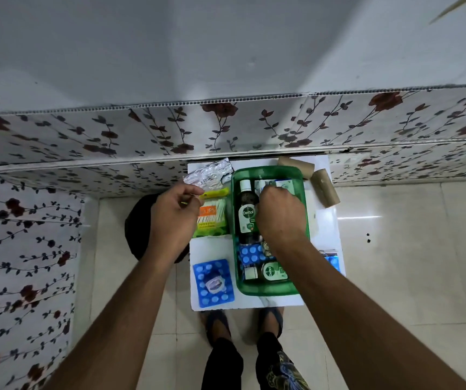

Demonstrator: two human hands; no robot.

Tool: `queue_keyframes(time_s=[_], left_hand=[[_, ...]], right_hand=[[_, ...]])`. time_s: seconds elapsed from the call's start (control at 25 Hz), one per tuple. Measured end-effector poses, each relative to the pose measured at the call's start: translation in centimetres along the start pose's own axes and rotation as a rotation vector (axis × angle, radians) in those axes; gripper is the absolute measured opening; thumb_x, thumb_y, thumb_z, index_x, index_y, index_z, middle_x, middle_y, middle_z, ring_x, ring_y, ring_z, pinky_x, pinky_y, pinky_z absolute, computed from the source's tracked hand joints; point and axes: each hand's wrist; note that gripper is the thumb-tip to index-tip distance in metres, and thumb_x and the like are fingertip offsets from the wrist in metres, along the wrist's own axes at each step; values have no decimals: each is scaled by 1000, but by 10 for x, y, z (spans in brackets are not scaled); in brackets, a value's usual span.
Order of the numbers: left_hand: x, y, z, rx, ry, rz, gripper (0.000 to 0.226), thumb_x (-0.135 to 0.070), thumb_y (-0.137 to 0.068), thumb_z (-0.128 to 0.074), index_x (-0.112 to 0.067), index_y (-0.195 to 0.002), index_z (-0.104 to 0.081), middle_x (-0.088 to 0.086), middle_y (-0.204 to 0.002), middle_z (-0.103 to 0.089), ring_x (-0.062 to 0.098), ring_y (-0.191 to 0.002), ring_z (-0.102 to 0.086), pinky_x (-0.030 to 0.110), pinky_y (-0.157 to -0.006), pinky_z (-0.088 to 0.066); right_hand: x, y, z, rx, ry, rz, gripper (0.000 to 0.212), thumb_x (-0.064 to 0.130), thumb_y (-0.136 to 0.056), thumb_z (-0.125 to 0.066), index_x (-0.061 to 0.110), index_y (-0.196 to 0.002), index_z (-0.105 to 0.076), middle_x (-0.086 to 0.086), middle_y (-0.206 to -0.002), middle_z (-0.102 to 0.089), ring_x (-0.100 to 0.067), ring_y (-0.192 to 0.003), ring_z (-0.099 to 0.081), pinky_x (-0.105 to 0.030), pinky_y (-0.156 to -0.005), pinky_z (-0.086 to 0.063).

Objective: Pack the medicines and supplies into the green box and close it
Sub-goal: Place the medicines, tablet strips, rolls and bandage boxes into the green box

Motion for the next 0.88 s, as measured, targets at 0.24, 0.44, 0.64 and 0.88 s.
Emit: queue_keyframes(time_s=[0.24, 0.44, 0.64, 0.88], left_hand=[[27, 2, 3, 67, -37, -45, 29, -6, -90, -58, -33, -81, -67, 2, -81, -69, 16, -69, -66, 33, -68, -54], [44, 21, 10, 94, -163, -62, 28, -8, -84, -65, -36, -81, -67, -3, -77, -67, 19, -68, -66, 27, -65, -53], [82, 71, 7, 343, -516, -150, 33, -26, -73, -80, -25, -103, -68, -5, -94, -62, 12, -83, -61, 34, -76, -53], [116, 86, -10, 373, -751, -255, 50, -26, -67, -82, -24, -113, -63, -1, -107, -55, 23, -102, -58, 37, -78, -53]], right_hand=[[3, -2, -5, -33, 33, 43, 14, -2, -83, -60, 5, -93, -68, -13, -90, -70, -29, -76, -70, -34, -64, -52], [-27, 34, 28, -320, -223, -22, 14, 17, -89, -63, 12, -98, -71, -7, -88, -73, -26, -71, -68, -27, -63, -48], [-120, 88, 12, -335, -465, -353, 14, 23, -86, -63, 17, -97, -70, 0, -83, -71, -28, -81, -67, -27, -67, -39], [-157, 99, -64, 68, -353, -432, 54, 29, -81, -76, 17, -129, -54, -11, -124, -59, -28, -103, -63, -30, -75, -44]])
Point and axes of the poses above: each hand's wrist, its own y-axis away from the middle knuckle, its own z-axis out of the back of the hand, x = y × z
